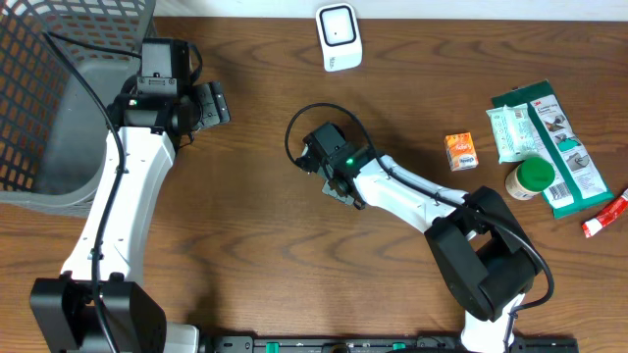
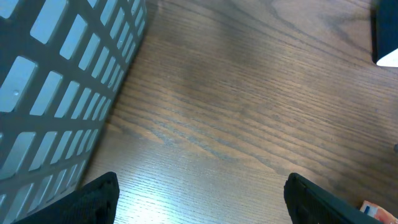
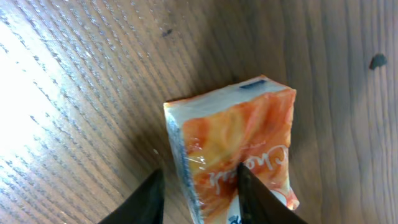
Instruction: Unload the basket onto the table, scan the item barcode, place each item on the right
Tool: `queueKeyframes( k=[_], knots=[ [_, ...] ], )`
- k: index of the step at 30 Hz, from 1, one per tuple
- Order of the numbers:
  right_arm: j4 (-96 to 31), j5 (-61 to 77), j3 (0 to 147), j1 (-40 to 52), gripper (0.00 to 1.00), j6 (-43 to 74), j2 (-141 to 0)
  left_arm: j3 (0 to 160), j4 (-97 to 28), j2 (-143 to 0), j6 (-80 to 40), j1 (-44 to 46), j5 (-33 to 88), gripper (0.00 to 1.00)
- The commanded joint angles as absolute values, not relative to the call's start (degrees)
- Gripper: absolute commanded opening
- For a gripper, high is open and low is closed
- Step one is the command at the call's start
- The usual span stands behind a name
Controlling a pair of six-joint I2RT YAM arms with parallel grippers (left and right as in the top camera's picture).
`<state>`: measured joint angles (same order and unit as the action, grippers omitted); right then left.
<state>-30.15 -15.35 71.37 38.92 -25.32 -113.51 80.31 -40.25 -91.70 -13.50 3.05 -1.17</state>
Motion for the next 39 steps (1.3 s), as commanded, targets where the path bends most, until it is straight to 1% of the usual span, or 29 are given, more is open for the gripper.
queueKeyframes(
  k=[1,3,4,5,7,9,12,16,20,22,24,27,33,36,39],
  knots=[
    [-30.46,-11.27,69.08,39.05,0.4,-25.34,-116.33,81.78,-40.27,-90.61,-13.96,2.9,-0.71,0.86],
    [-30.44,-11.27,69.08,39.18,0.44,-25.32,-116.33,81.78,-40.27,-90.59,-13.98,2.9,-0.69,0.86],
    [-30.41,-11.27,69.08,39.24,0.43,-25.32,-116.33,81.78,-40.27,-90.59,-13.96,2.9,-0.69,0.86],
    [-30.41,-11.31,69.08,39.33,0.38,-25.34,-116.33,81.78,-40.27,-90.59,-13.96,2.9,-0.69,0.86],
    [-30.41,-11.29,69.08,39.44,0.21,-25.34,-116.33,81.78,-40.27,-90.59,-13.96,2.9,-0.71,0.86],
    [-30.41,-11.29,69.08,39.66,0.09,-25.36,-116.33,81.78,-40.27,-90.59,-13.96,2.9,-0.69,0.86],
    [-30.22,-11.03,69.12,39.79,0.01,-24.84,-116.25,81.78,-40.27,-90.59,-13.96,2.9,-0.69,0.86],
    [-30.35,-9.23,70.17,39.79,0.01,-20.99,-115.37,81.78,-40.27,-90.59,-13.96,2.92,-0.69,0.86],
    [-34.68,-8.51,74.0,39.68,0.01,-14.66,-112.81,81.78,-40.27,-90.59,-13.96,2.9,-0.69,0.86],
    [-39.09,-4.73,77.28,39.38,0.01,-10.48,-111.28,81.78,-40.27,-90.59,-13.96,2.92,-0.69,0.86],
    [-45.04,2.37,81.71,38.89,0.01,-7.35,-109.97,81.78,-40.27,-90.59,-13.96,2.92,-0.69,0.86],
    [-52.97,10.66,88.6,38.24,0.01,-4.84,-109.27,81.78,-40.27,-90.59,-13.96,2.92,-0.71,0.86],
    [-63.64,18.57,101.25,35.46,0.01,-2.26,-109.27,81.78,-40.27,-90.61,-13.96,2.9,-0.69,0.86],
    [-65.1,21.04,106.28,33.45,0.01,1.17,-109.27,81.78,-40.27,-90.59,-13.96,2.92,-0.69,0.86],
    [-63.86,23.79,110.65,31.22,0.01,1.74,-109.27,81.78,-40.27,-90.59,-13.96,2.9,-0.69,0.86]
  ],
)
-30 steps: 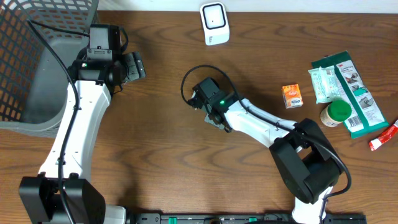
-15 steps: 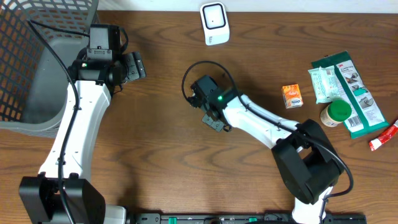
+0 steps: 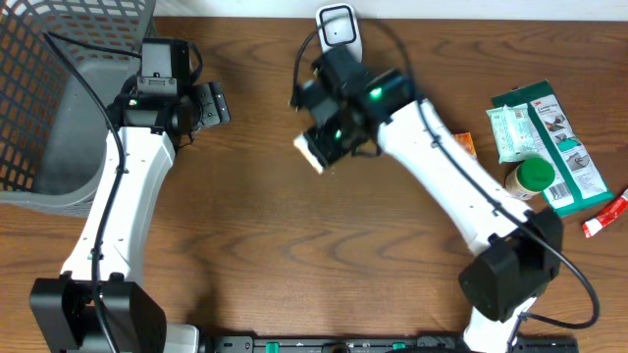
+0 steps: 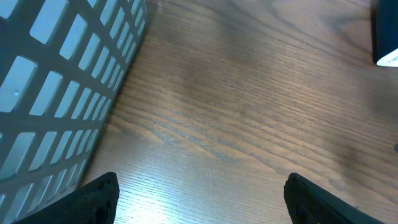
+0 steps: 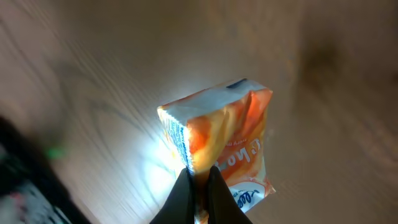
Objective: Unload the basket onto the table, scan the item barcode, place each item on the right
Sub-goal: 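Carry the tissue pack up and hold its barcode to the scanner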
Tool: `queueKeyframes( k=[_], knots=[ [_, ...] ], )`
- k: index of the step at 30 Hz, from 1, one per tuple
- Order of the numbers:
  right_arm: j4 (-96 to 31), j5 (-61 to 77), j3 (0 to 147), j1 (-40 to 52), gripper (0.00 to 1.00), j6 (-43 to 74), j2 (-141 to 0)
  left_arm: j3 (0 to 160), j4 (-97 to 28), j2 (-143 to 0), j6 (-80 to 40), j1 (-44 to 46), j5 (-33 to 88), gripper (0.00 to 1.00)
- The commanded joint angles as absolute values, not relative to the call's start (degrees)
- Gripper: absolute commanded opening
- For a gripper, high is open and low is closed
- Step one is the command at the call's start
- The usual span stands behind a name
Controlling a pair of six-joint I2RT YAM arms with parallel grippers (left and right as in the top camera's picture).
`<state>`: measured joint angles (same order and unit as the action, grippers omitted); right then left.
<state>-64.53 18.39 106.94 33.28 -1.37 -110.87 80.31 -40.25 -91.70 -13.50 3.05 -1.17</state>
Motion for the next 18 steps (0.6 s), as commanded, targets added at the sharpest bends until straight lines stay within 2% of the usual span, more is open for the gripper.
queueKeyframes(
  k=[1,9,14,18],
  knots=[
    [-62.67,24.45,111.61,30.52,0.01,2.02,-109.27,81.78,-40.27,-90.59,-13.96,2.9,-0.69,0.86],
    [-46.78,35.33,113.65,23.2,0.01,17.98,-109.62,81.78,-40.27,-90.59,-13.96,2.9,-0.69,0.86],
    [-31.44,38.22,114.06,19.57,0.01,29.91,-109.82,81.78,-40.27,-90.59,-13.96,2.92,-0.69,0.86],
    [-24.73,38.52,114.06,16.43,0.01,37.69,-110.45,81.78,-40.27,-90.59,-13.96,2.9,-0.69,0.86]
  ],
)
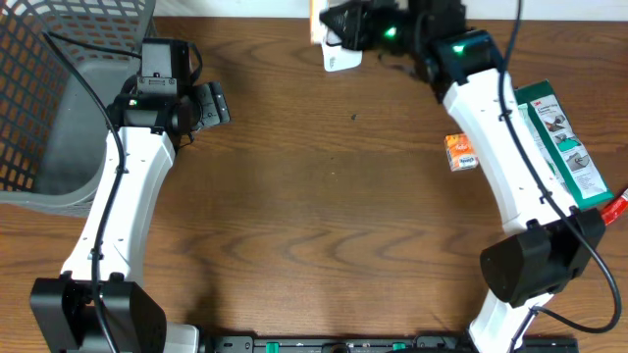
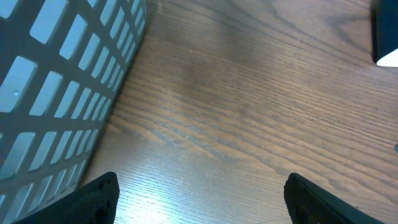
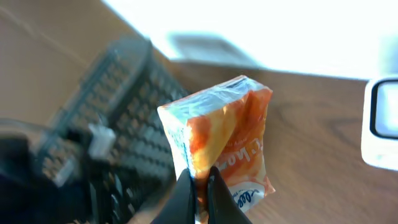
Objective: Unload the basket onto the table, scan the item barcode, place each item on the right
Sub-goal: 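Carry the tissue pack up and hold its barcode to the scanner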
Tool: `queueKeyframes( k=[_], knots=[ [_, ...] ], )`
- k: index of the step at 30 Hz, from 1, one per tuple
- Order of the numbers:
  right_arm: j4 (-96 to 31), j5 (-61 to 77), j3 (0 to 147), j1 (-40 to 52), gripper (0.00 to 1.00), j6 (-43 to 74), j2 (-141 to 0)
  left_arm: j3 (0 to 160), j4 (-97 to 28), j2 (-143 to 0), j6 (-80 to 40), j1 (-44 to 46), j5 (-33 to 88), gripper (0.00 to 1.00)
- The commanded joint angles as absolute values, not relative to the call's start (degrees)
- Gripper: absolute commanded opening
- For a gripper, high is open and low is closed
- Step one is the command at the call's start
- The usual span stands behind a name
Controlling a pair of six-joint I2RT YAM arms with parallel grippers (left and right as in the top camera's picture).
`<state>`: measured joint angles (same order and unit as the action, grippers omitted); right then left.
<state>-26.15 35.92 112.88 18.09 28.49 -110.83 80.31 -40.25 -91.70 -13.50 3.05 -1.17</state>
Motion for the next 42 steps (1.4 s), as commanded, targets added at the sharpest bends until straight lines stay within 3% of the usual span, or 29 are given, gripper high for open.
queueKeyframes(
  k=[1,8,15,32,42],
  knots=[
    [-23.33,39.11,114.06,15.59,0.01,39.48,-111.04,81.78,-40.27,-90.59,-13.96,2.9,-0.69,0.86],
    [-5.89,47.88,114.06,12.78,0.01,56.88,-120.01,81.78,-40.27,-90.59,-13.96,2.9,-0.69,0.86],
    [9.43,44.27,114.06,11.73,0.01,70.3,-130.89,81.78,-40.27,-90.59,-13.96,2.9,-0.69,0.86],
    [22.96,38.63,114.06,8.93,0.01,84.07,-146.93,81.78,-40.27,-90.59,-13.96,2.92,-0.69,0.86],
    [23.31,37.26,114.04,10.98,0.01,83.18,-148.22,81.78,-40.27,-90.59,-13.96,2.92,-0.69,0.86]
  ],
)
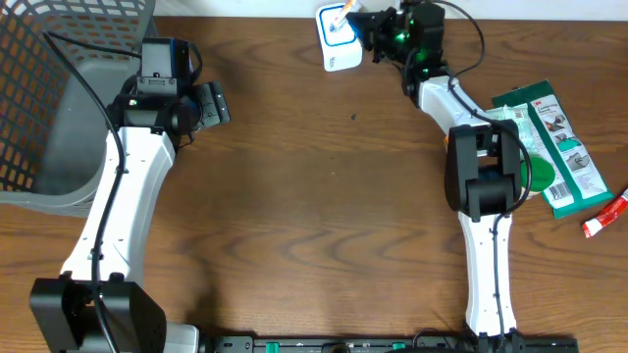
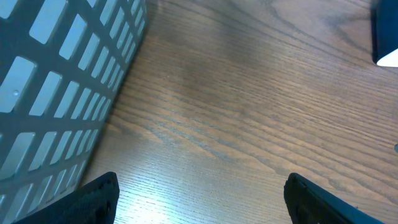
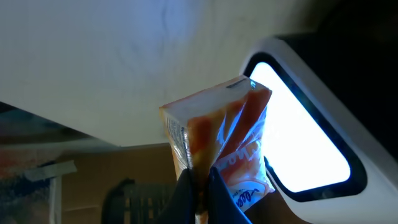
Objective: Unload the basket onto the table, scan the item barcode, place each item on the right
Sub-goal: 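Carry the tissue pack up and hold its barcode to the scanner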
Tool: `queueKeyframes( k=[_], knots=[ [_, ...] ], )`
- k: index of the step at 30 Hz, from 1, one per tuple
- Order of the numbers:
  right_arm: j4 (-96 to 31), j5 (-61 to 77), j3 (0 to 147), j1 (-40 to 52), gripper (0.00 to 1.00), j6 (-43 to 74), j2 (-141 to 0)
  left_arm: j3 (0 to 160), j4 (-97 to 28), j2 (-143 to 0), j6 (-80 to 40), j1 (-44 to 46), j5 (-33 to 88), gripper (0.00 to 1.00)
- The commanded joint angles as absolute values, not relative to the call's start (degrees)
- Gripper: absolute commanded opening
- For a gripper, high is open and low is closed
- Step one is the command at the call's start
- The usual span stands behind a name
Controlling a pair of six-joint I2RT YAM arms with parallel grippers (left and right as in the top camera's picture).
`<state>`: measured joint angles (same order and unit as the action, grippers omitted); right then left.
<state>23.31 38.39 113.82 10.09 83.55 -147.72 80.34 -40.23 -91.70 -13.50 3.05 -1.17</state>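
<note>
My right gripper (image 3: 200, 180) is shut on an orange and white packet (image 3: 217, 134), pinching its lower edge. The packet is held right in front of the white barcode scanner's lit window (image 3: 305, 127). In the overhead view the scanner (image 1: 337, 39) stands at the table's far edge, and the packet (image 1: 345, 14) and right gripper (image 1: 365, 20) are just beside its top. My left gripper (image 2: 199, 199) is open over bare wood beside the basket, holding nothing.
A grey mesh basket (image 1: 59, 98) fills the far left corner, its wall (image 2: 56, 81) close to my left fingers. At the right lie green packets (image 1: 554, 137), a green-lidded jar (image 1: 535, 176) and a red tube (image 1: 605, 216).
My right gripper has moved the packet from left of the scanner's top to right against its window. The right arm now reaches along the far edge. The left arm has not moved.
First my right gripper stood open around the packet lying mid-table. Then it was shut on the packet and raised toward the scanner. Then it held it at the far edge left of the scanner, and now before the window.
</note>
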Motion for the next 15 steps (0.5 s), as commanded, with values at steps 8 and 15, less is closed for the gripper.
queueKeyframes(
  k=[8,15],
  knots=[
    [22.87,36.75,114.04,11.09,0.01,83.07,-148.22,81.78,-40.27,-90.61,-13.96,2.92,-0.69,0.86],
    [23.62,41.36,114.06,10.46,0.01,83.09,-147.94,81.78,-40.27,-90.59,-13.96,2.9,-0.69,0.86]
  ],
)
